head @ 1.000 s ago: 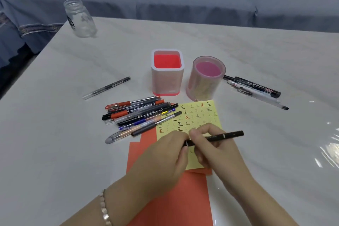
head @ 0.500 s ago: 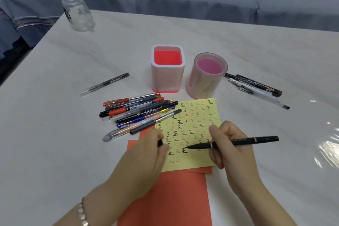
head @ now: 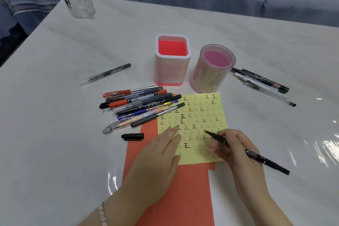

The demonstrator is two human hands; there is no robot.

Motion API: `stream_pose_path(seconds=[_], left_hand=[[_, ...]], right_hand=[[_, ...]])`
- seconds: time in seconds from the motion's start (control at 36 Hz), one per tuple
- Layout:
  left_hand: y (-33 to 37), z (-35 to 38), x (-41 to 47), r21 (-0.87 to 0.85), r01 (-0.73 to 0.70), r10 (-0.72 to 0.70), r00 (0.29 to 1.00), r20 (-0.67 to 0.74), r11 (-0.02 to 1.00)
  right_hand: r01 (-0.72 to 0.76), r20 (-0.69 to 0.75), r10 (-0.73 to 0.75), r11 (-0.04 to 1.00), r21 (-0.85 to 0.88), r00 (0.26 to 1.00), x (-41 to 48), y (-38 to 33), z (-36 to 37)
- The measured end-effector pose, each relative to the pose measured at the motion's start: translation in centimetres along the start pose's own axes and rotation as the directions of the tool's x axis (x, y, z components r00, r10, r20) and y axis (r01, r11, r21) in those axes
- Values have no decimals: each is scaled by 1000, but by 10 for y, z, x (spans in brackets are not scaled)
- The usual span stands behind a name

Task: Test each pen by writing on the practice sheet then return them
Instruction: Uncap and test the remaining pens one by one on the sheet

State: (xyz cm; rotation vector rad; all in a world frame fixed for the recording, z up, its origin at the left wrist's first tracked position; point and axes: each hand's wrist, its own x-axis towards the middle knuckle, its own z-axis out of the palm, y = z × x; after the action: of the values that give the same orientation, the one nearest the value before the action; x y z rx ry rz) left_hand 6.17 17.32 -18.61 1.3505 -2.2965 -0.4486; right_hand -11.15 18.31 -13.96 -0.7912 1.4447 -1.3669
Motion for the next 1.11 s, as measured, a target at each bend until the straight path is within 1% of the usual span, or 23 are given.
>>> stream_pose_path(seconds=[0.14,0.19,0.33,0.42,0.53,0.61,1.11], left_hand=[[-9,8,3,70,13,-20,994,108,997],[-10,8,3,79,21,-31,992,126,997],[-10,9,2,72,20,-29,992,120,997],[-9,9,2,59,27,-33,995,99,998],[-8,9,3,54,35,-39,996,84,998],[-7,8,3,53,51,-55,995,80,997],[-7,10,4,71,54,-59,996,70,996]], right_hand=[[19,-9,-19,999,-29,1000,2,3,8],[59,-31,-61,995,-78,998,2,5,13],[79,-181,-109,983,-163,978,3,18,27],[93,-223,-148,966,-241,964,6,31,31],[130,-217,-206,938,-321,954,4,42,35],[168,-201,-246,924,-342,948,3,44,35],[226,-145,-304,889,-398,941,5,48,35]])
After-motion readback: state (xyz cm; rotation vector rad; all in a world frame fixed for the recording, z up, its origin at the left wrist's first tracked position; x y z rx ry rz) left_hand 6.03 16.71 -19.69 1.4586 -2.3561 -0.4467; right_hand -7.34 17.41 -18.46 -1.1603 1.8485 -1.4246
